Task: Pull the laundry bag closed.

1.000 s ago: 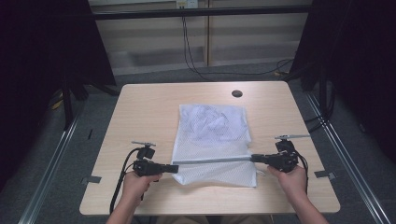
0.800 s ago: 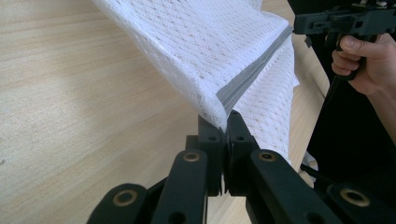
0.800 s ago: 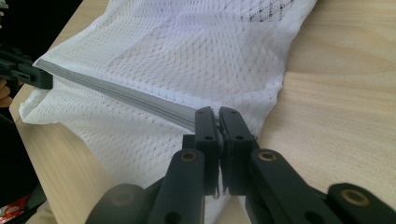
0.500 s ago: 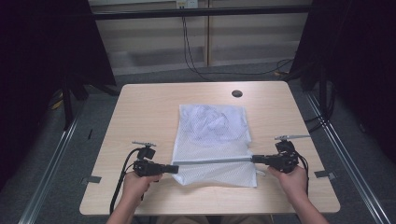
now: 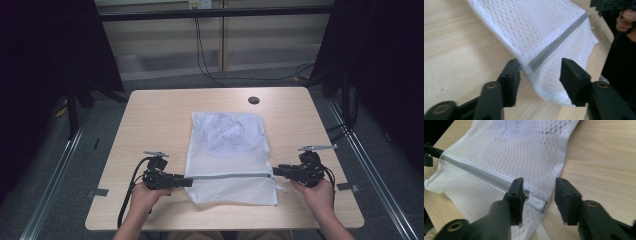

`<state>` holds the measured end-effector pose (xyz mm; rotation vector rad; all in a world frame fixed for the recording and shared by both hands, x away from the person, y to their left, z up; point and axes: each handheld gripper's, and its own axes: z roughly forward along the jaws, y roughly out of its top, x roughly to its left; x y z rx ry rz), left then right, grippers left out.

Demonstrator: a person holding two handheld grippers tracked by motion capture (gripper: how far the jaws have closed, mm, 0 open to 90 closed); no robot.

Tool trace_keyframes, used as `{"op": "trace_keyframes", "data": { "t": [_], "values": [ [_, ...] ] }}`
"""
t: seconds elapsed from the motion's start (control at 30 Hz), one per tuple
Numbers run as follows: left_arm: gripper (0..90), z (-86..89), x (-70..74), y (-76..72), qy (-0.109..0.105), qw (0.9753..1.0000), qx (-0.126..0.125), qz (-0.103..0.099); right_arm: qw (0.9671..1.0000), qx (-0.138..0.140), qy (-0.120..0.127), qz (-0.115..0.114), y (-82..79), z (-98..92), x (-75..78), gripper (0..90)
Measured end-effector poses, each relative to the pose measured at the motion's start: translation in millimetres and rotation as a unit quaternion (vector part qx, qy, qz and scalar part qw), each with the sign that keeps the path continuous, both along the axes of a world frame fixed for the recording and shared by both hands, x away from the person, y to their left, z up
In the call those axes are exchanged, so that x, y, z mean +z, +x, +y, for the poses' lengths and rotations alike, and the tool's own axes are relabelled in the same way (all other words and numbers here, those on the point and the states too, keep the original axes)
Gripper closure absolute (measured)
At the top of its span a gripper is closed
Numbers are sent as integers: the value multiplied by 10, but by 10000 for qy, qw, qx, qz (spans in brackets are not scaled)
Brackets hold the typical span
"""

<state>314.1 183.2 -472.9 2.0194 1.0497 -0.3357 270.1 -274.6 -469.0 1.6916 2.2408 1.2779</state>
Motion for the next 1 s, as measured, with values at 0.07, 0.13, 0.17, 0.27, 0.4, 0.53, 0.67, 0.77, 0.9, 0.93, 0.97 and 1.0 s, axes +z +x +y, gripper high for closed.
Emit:
{"op": "trace_keyframes", "data": {
  "t": [0.07,0.13,0.17,0.27,0.4,0.53,0.67,0.77,0.9,0.93,0.97,1.0],
  "values": [
    [411,2,17,-2,34,9999,71,-76,9999,-23,-92,-53,-16,-7,14,503],
    [370,12,38,1,157,9996,101,-235,9998,-6,-180,-118,-31,-5,27,468],
    [348,20,45,0,191,9993,89,-324,9996,6,-228,-156,-35,-7,30,447],
    [298,37,59,-5,246,9983,215,-478,9995,-11,-285,-161,-34,-15,40,389],
    [214,69,75,-5,401,9954,312,-817,9990,-73,-409,-170,-28,-34,49,343],
    [171,107,105,-2,576,9914,358,-1115,9983,-124,-451,-348,-31,-69,86,291],
    [149,158,119,-1,719,9885,397,-1266,9972,-128,-574,-470,-22,-117,98,222],
    [140,204,107,11,789,9872,370,-1334,9971,-177,-573,-469,-16,-168,92,182],
    [139,244,95,28,878,9857,444,-1367,9966,-187,-629,-500,-14,-204,78,166],
    [137,249,89,33,899,9855,440,-1370,9967,-176,-642,-459,-12,-201,70,155],
    [137,254,83,38,949,9848,427,-1392,9965,-173,-699,-429,-10,-196,59,148],
    [137,254,72,43,942,9850,432,-1376,9961,-146,-765,-407,-6,-192,46,140]
  ]
}}
